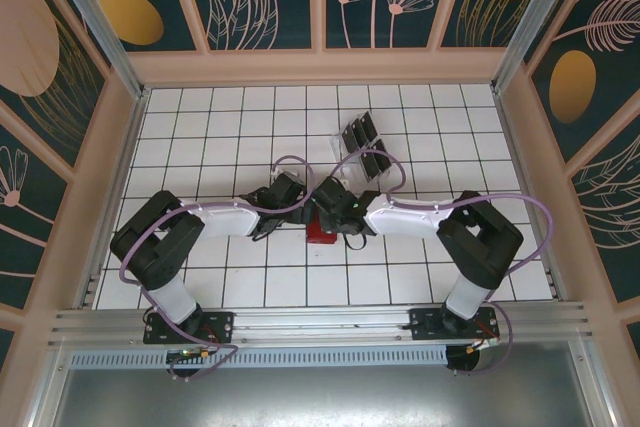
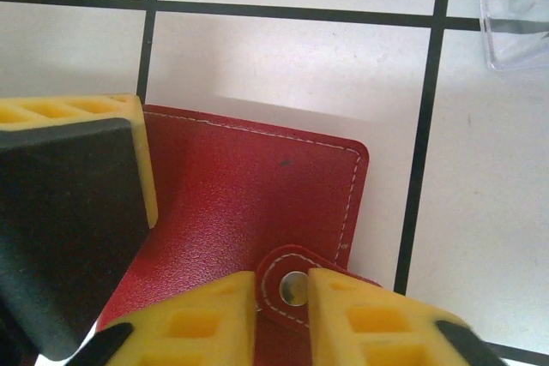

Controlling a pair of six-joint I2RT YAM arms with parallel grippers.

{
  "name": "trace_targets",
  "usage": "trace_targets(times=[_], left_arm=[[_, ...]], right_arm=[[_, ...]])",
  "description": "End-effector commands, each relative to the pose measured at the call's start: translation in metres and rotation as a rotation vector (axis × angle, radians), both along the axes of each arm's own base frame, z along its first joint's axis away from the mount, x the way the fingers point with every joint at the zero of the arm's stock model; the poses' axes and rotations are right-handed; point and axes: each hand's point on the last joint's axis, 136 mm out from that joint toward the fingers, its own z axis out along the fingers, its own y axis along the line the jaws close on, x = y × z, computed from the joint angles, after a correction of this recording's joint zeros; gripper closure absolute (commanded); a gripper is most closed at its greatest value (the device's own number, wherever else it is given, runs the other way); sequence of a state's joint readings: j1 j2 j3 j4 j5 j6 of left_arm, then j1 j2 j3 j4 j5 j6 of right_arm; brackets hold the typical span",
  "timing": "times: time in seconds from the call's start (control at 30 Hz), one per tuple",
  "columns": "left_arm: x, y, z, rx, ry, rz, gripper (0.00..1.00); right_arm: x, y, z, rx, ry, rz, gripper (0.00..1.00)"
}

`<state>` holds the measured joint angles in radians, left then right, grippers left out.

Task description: Put the credit cards into the card holder

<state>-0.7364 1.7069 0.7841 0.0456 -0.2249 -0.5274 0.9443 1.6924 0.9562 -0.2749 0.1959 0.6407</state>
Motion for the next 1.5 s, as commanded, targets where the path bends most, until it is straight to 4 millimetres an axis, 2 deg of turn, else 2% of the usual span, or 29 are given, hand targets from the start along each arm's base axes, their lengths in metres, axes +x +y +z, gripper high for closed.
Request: trace_targets(times=[0.0,0.17,0.57,0.93,1.47], left_arm=[[-0.014,0.01,-0.023,0.041,0.072,-0.005,0.01],[-0.014,0.01,-0.024,0.042,0.071,-0.004,0.01],[-0.015,0.01,-0.026,0.043,0.076,-0.006,0.02],[-0.014,0.01,-0.026,0.047,0.077,-0.007,0.01],[-0.015,0.011,-0.029,0.055,0.082,-0.008,0.02]], right_arm=[[0.005,-0.001,0.007,-0.024,-0.03,-0.014,0.84],[0.007,0.003,0.011,-0.009,-0.036,-0.01,1.0],[0.008,0.023,0.024,0.088,-0.037,0.017,1.0],[0.005,0.028,0.01,0.096,-0.009,0.027,1.0],[-0.003,0.015,-0.012,0.108,0.045,-0.002,1.0]])
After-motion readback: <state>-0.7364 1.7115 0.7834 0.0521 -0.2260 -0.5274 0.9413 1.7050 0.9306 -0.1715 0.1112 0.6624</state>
